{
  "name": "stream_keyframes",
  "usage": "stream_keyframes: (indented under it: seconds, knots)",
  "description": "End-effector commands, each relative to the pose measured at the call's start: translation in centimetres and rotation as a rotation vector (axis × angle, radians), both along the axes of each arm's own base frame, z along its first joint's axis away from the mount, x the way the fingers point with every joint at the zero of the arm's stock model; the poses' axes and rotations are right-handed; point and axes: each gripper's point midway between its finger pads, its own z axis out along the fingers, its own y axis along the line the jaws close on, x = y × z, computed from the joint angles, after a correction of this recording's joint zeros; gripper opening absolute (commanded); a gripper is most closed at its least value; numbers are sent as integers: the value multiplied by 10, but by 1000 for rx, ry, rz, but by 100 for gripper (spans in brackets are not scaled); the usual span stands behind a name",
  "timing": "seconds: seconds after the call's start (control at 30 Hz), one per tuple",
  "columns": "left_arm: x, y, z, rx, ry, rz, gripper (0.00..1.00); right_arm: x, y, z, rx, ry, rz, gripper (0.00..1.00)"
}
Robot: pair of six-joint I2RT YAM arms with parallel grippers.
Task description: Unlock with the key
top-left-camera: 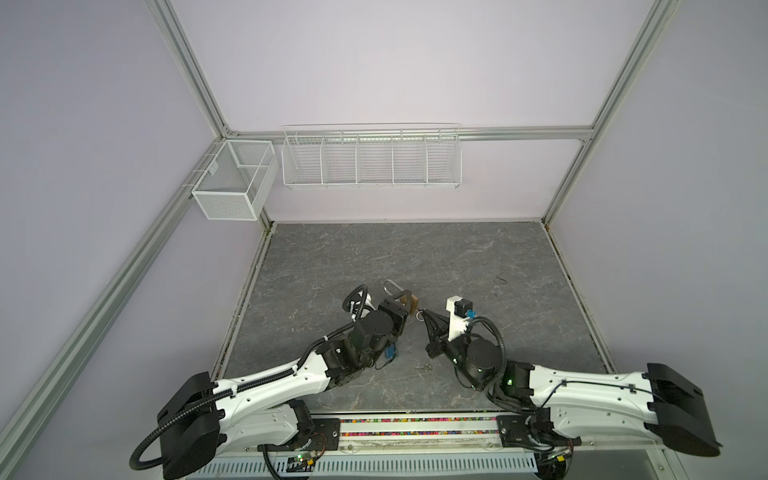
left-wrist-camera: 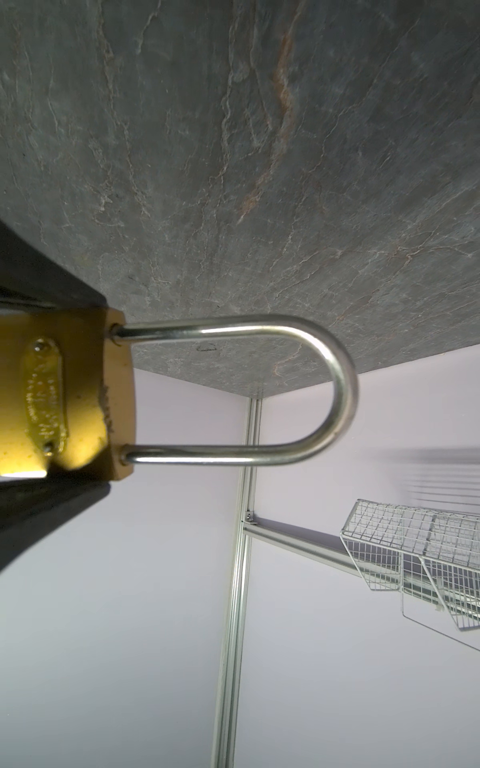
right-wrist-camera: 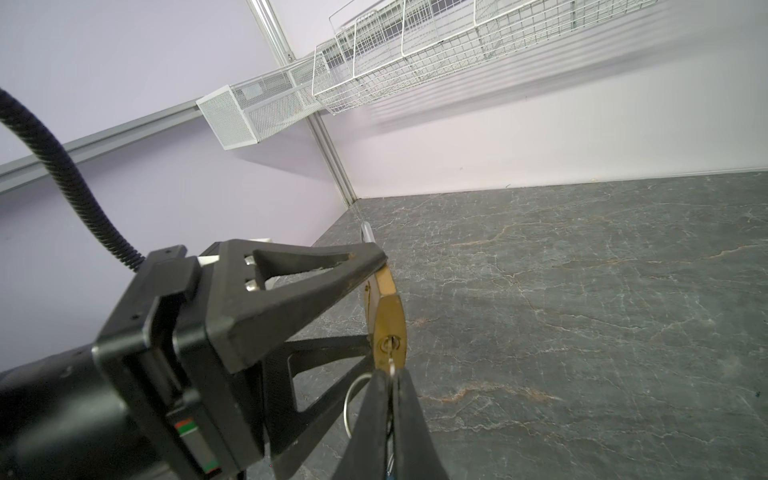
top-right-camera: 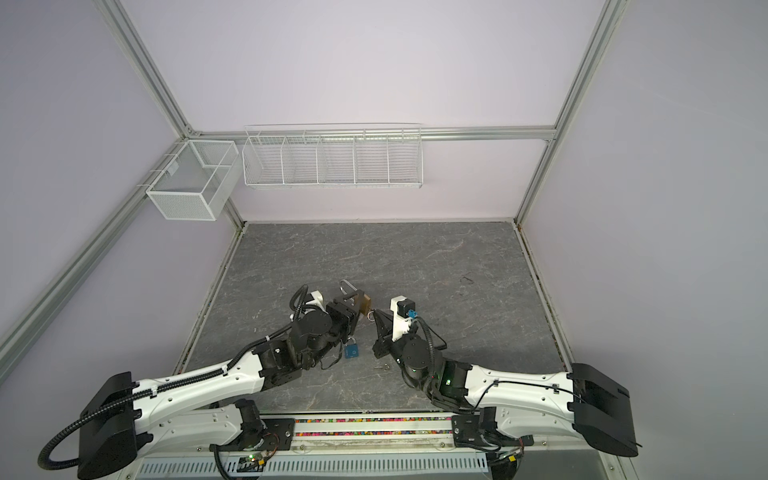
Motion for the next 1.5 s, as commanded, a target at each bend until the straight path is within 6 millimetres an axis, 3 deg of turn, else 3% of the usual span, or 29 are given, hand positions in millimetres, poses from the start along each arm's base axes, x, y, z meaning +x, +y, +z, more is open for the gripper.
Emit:
stream_keyframes:
  seconds: [0.0,0.33,0.6,0.87,1.03,1.3,1.47]
  knots:
    - [-3,-7,29,-28,-53,-34,0,2,2,28,48,-27,5,6]
    - [-2,-16,49,-91,-90,-43,0,4,22,6,55,13,31,6]
    - [-2,-28,51,-117,-100,-73,0,9,14,15,36,-20,-7,6]
    - [-8,-35,41,-123,-80,-90,0,15,10,28,43,-45,-7,6]
    - [-15,-41,65,-175,-106,-132,0,17,22,6,31,-20,4,6]
    - [-20,-42,67,-198,-103,-145,0,23,17,25,10,-67,-21,6]
    - [-20,-47,87,-227,-151,-162,0,26,15,17,25,-35,-12,6]
